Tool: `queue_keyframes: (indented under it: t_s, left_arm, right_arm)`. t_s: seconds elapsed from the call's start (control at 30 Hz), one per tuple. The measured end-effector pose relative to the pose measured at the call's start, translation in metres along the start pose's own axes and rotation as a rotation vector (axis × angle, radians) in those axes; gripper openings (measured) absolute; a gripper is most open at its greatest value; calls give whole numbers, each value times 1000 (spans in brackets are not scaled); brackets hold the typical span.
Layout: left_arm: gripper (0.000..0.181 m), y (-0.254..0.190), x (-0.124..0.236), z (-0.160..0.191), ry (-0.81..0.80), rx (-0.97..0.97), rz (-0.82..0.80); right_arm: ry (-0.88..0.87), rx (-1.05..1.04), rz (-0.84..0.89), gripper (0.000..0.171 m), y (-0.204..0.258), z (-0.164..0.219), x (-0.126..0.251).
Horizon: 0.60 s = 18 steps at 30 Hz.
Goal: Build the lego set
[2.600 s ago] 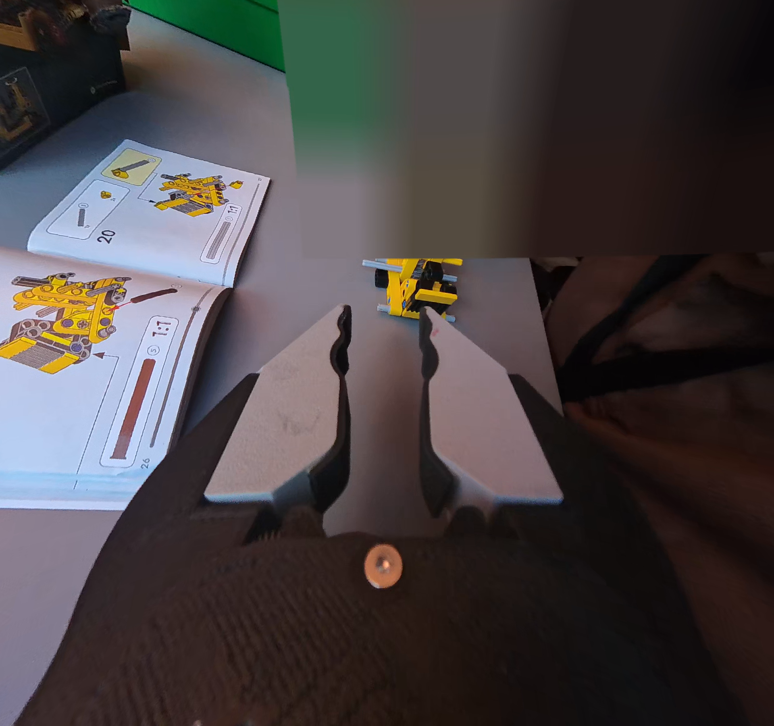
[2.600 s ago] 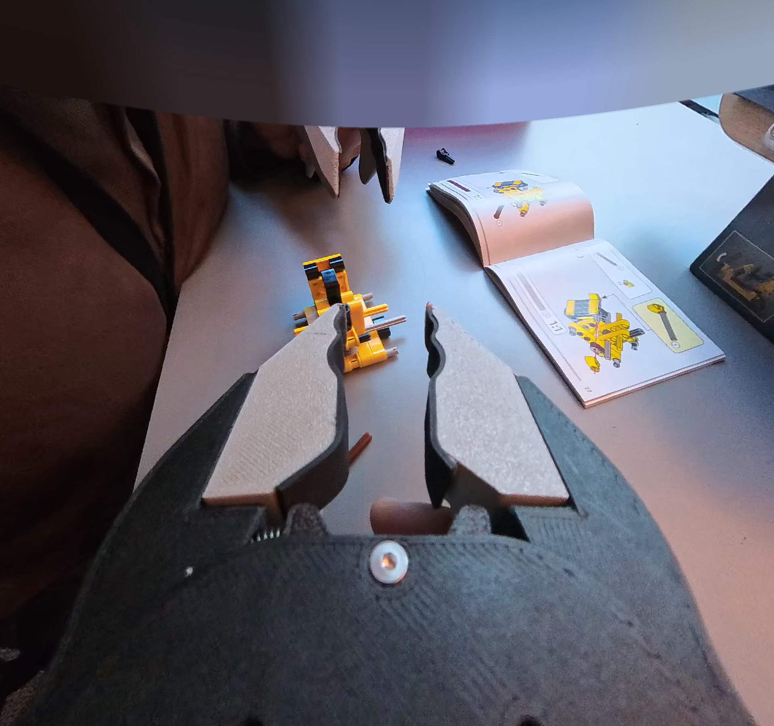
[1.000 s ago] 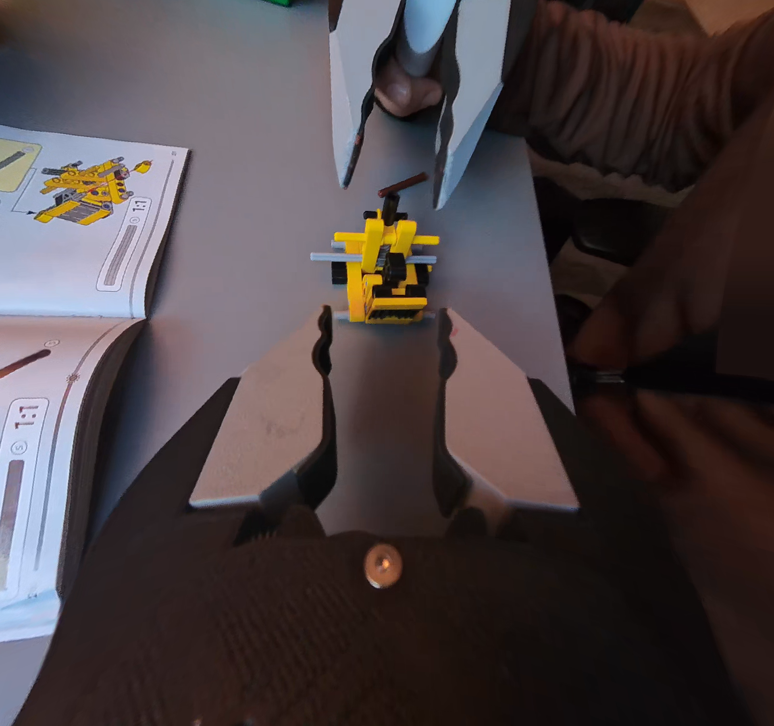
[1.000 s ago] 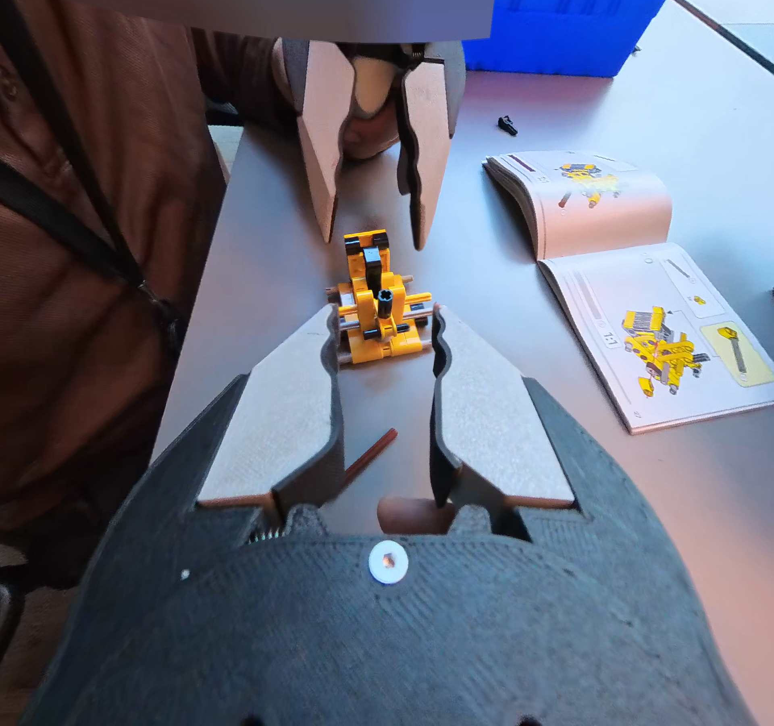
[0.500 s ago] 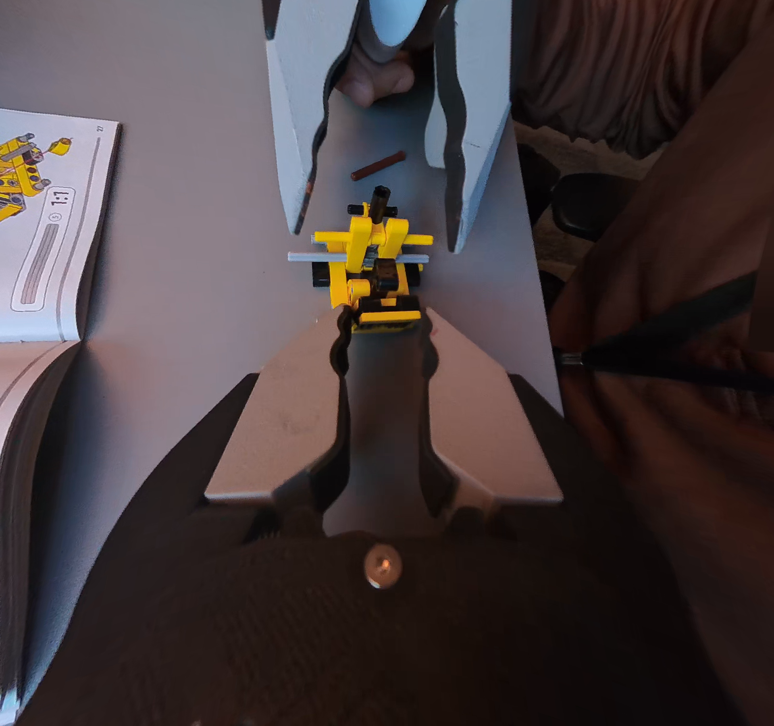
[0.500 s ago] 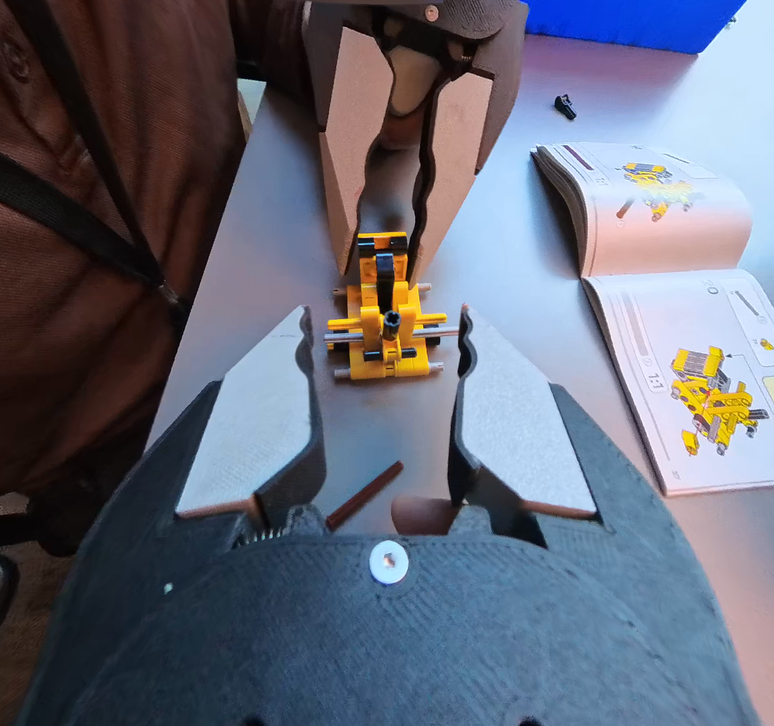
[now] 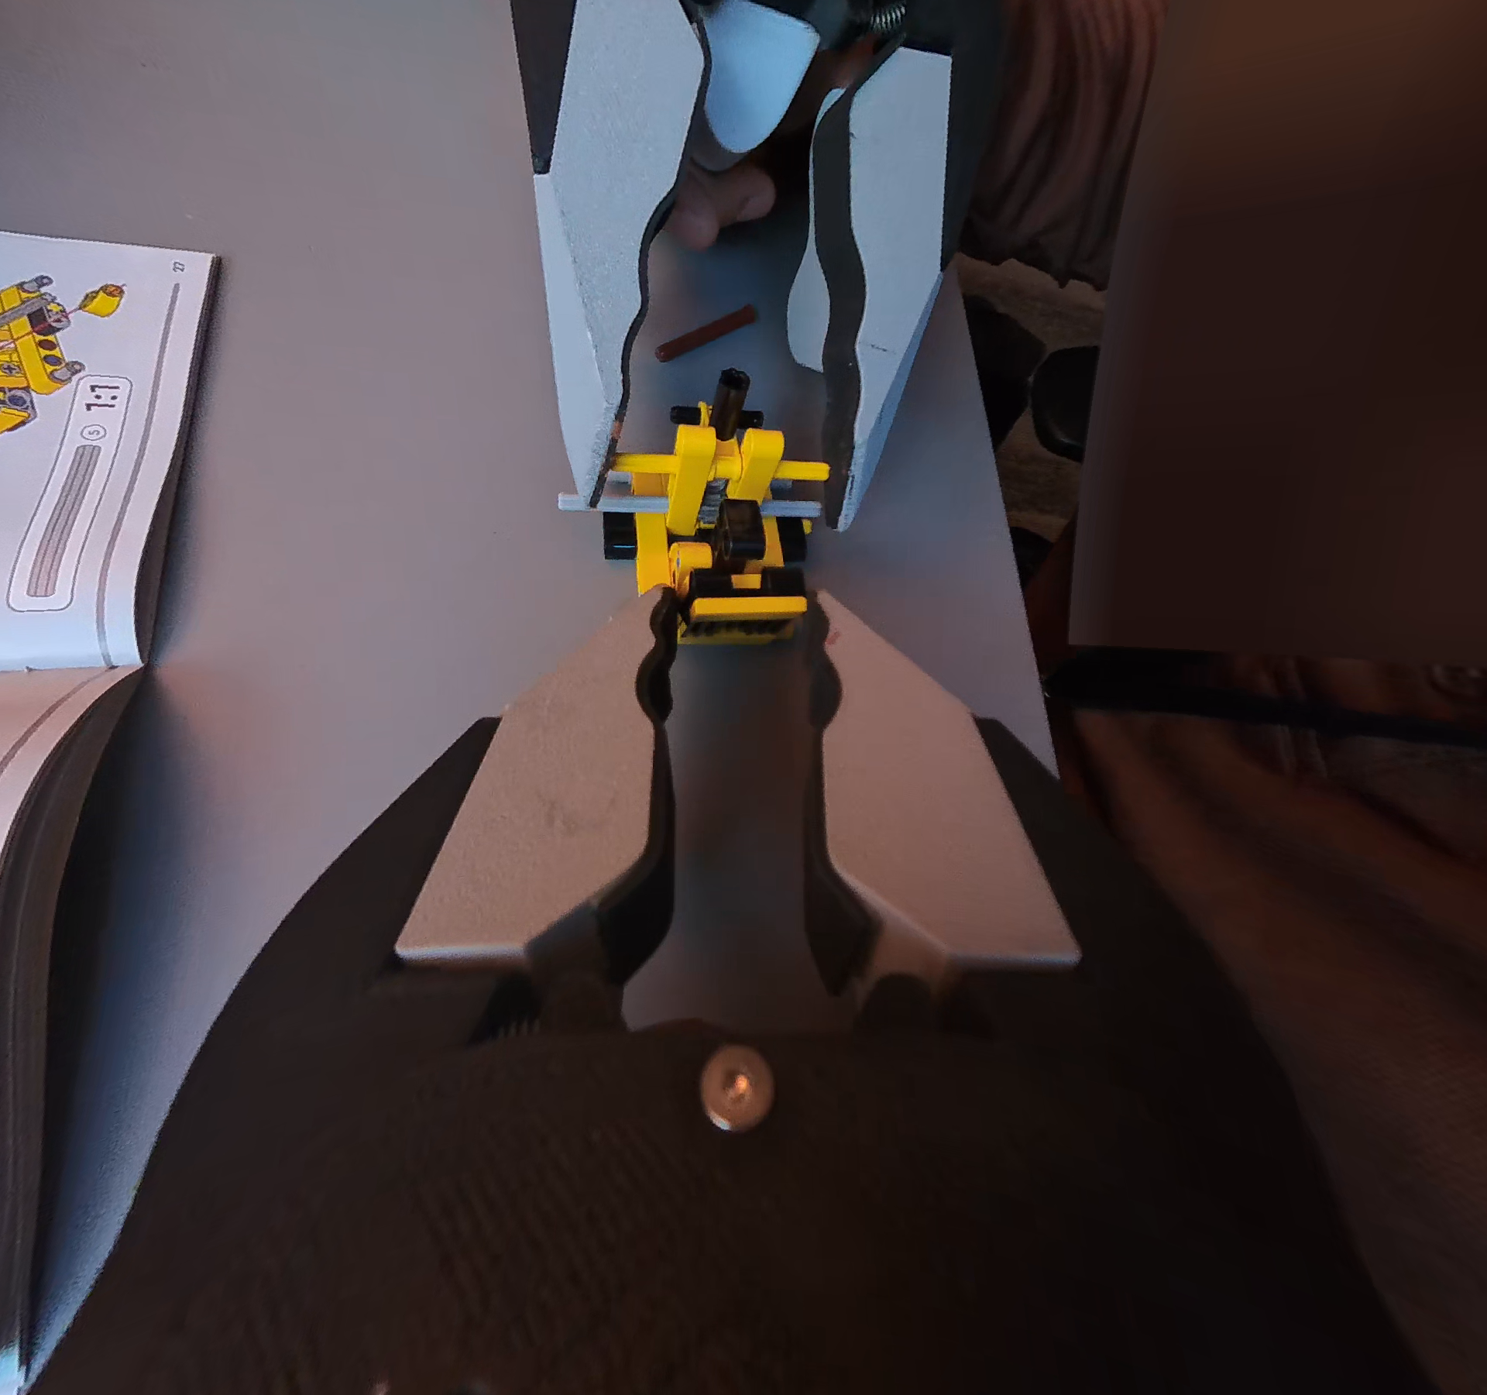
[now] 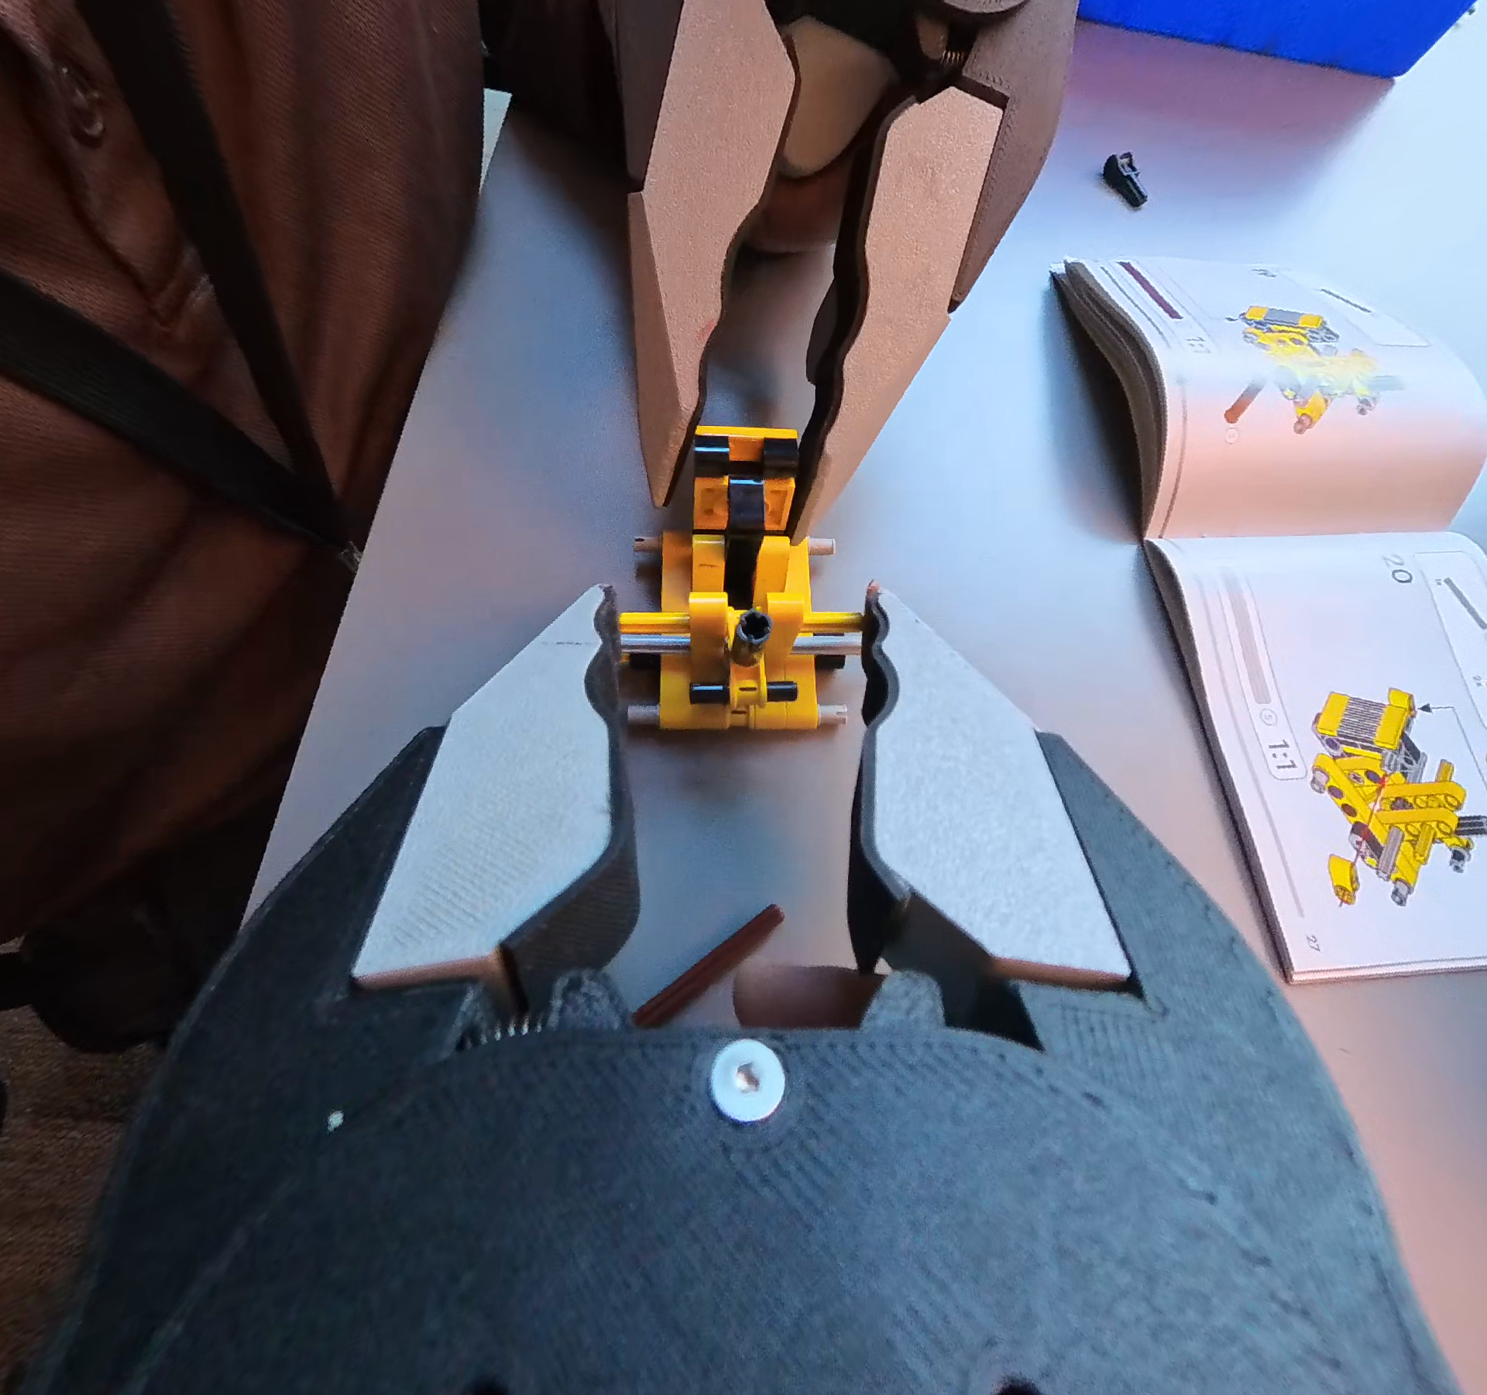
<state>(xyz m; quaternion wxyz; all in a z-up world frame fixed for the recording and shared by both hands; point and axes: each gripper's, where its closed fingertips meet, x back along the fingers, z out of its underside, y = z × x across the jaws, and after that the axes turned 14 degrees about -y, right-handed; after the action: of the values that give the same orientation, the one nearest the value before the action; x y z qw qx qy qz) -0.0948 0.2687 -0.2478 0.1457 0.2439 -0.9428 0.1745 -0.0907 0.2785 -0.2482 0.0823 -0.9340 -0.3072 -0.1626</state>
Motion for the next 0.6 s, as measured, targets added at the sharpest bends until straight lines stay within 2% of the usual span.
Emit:
queue_keyframes:
  t_s: [0.6]
  left_arm:
    - [27, -1, 3, 6, 30, -47, 1]
  right_arm:
    - [0, 6, -3, 57, 1, 0, 1]
